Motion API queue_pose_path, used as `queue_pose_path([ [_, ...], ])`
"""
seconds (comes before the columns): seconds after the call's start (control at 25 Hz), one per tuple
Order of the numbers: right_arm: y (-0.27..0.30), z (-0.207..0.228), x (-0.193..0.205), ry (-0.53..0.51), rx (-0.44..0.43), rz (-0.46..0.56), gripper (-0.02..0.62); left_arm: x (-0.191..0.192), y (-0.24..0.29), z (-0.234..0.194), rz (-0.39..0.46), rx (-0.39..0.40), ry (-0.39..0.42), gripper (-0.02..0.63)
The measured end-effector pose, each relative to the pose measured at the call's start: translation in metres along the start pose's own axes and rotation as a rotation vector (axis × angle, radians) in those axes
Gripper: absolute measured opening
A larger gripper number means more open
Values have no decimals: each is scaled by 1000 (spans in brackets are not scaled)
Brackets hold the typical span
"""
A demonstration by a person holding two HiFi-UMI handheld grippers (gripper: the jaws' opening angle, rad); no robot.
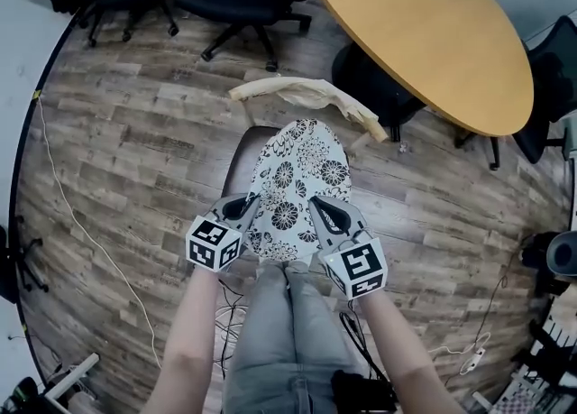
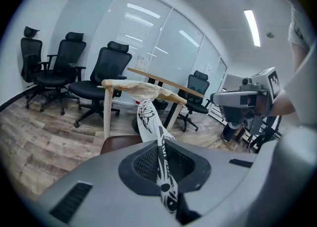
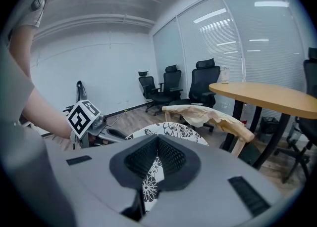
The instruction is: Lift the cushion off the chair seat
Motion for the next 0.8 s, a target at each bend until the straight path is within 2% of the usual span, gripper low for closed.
queue_pose_path([
  [0.28, -22, 4, -25, 35, 3, 10, 26, -26, -8, 31, -5, 41, 43, 13],
  [0.8, -60, 31, -81, -24, 27, 71, 26, -90, -26, 81, 37, 64, 108, 14],
])
Point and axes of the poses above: the fingertips, and each gripper's own axes: y forward along the fingers, z to its right, x out of its underside, the point moved 7 cm from there along -y, backward along the fingers, and after that the axes turned 15 degrees about x, right-handed, at the moved point
